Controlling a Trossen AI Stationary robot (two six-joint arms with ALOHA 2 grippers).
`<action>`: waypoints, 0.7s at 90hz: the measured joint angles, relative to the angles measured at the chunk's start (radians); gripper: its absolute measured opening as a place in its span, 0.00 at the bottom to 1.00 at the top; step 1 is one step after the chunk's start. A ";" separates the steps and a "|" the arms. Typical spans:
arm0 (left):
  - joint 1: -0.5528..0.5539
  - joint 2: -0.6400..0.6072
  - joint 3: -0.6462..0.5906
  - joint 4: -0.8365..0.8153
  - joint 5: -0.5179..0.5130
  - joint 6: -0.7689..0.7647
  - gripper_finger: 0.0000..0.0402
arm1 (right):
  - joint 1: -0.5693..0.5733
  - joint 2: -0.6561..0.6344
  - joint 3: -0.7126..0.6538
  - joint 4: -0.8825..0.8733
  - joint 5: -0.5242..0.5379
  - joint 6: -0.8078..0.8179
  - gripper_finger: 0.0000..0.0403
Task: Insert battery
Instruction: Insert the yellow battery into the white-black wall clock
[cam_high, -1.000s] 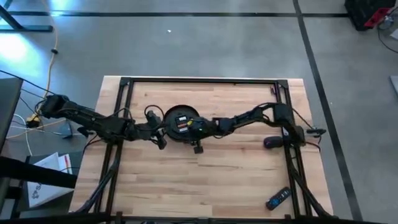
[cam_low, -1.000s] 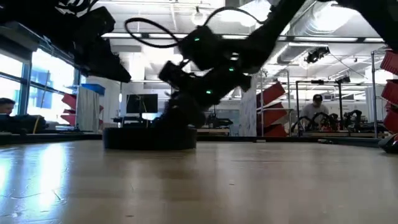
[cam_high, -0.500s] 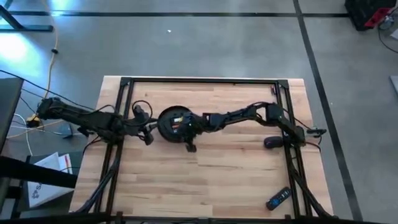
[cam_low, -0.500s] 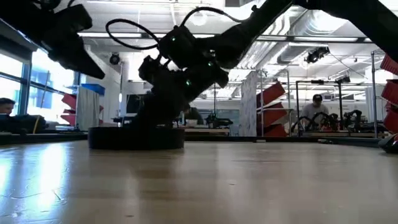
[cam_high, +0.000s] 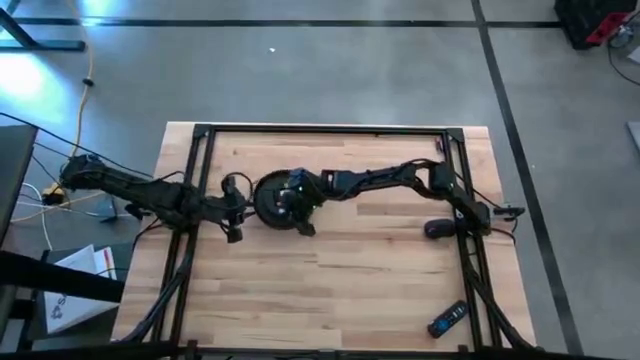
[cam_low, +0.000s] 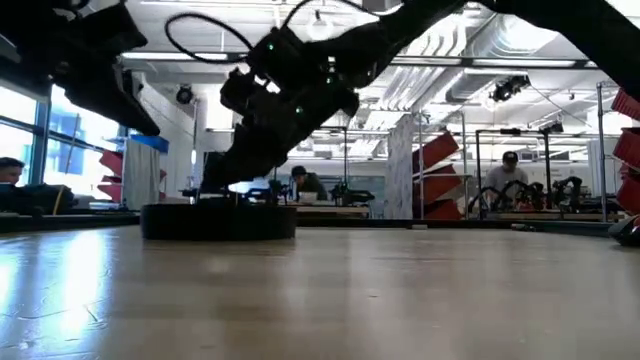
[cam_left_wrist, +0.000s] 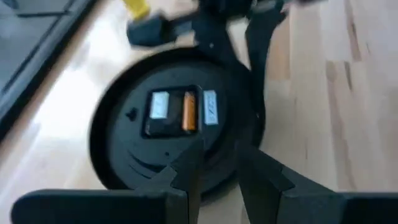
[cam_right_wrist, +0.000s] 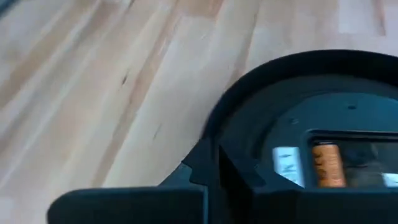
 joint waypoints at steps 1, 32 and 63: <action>0.000 0.007 0.000 0.000 0.001 0.000 0.19 | 0.002 -0.004 0.000 -0.006 0.005 -0.009 0.00; 0.000 0.177 0.000 0.078 0.060 -0.018 0.24 | 0.034 -0.022 -0.015 -0.044 0.117 -0.121 0.05; -0.021 0.286 0.000 0.113 0.059 -0.017 0.30 | 0.043 -0.020 -0.015 -0.092 0.197 -0.093 0.23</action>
